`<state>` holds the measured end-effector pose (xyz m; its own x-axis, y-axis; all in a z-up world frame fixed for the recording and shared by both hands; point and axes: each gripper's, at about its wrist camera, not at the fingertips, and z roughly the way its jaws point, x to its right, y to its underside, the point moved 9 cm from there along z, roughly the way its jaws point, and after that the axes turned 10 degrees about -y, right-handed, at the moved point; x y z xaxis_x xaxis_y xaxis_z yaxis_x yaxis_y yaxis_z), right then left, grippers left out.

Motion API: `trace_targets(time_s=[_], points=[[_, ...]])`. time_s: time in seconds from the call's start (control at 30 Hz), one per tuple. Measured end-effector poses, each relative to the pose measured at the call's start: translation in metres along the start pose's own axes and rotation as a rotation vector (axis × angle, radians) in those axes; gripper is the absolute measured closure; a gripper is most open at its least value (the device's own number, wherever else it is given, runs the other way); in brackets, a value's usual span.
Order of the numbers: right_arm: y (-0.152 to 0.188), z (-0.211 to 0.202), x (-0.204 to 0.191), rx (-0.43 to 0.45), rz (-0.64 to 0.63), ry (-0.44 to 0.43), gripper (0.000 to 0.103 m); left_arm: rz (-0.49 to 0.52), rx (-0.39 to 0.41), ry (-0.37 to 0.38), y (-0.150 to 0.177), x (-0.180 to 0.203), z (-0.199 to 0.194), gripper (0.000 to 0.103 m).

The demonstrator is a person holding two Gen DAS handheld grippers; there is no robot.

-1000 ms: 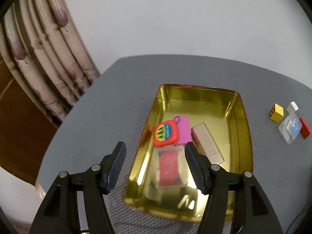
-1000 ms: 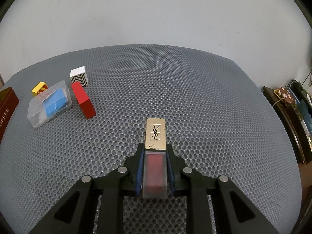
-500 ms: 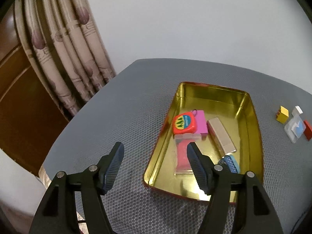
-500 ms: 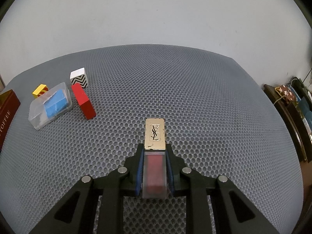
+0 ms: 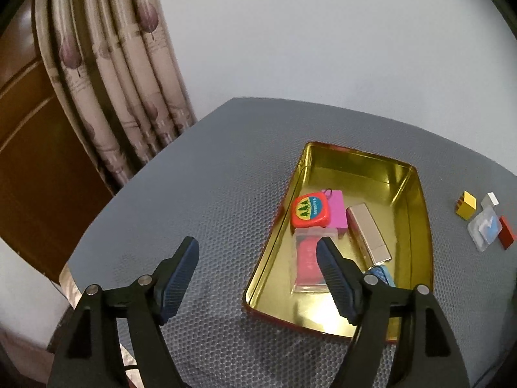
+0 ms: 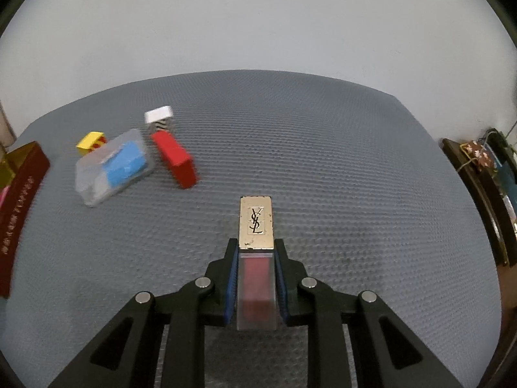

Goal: Organize rigid objects
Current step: 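Lift the open left gripper away from the gold tin, then carry the lip gloss into the gold tin and open the right gripper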

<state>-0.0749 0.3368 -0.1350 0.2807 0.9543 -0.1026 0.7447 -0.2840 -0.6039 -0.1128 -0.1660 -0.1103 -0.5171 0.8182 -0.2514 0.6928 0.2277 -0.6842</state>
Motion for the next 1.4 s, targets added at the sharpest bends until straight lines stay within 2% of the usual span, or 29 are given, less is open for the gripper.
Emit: trace_targets(time_s=[0.3, 0.4, 0.67, 0.8, 0.97, 1.2, 1.4], points=[[-0.013, -0.015, -0.038, 0.026, -0.078, -0.101, 0.083, -0.072, -0.031, -0.045, 0.000, -0.020, 0.008, 0.030], [-0.010, -0.029, -0.078, 0.037, -0.129, -0.142, 0.083, -0.091, -0.044, -0.059, 0.001, -0.025, 0.011, 0.030], [-0.023, -0.043, -0.155, 0.048, -0.269, -0.250, 0.083, -0.140, -0.074, -0.061, 0.005, -0.033, 0.014, 0.029], [-0.022, -0.042, -0.211, 0.037, -0.327, -0.301, 0.083, -0.126, -0.065, -0.075, 0.004, -0.033, 0.013, 0.028], [-0.010, -0.044, -0.285, 0.023, -0.392, -0.354, 0.083, -0.164, -0.084, -0.095, 0.004, -0.045, 0.018, 0.028], [-0.012, -0.046, -0.343, 0.022, -0.463, -0.404, 0.083, -0.232, -0.129, -0.165, 0.008, -0.071, 0.031, 0.028], [-0.007, -0.029, -0.380, -0.028, -0.496, -0.428, 0.083, -0.246, -0.142, -0.194, 0.010, -0.080, 0.035, 0.028]])
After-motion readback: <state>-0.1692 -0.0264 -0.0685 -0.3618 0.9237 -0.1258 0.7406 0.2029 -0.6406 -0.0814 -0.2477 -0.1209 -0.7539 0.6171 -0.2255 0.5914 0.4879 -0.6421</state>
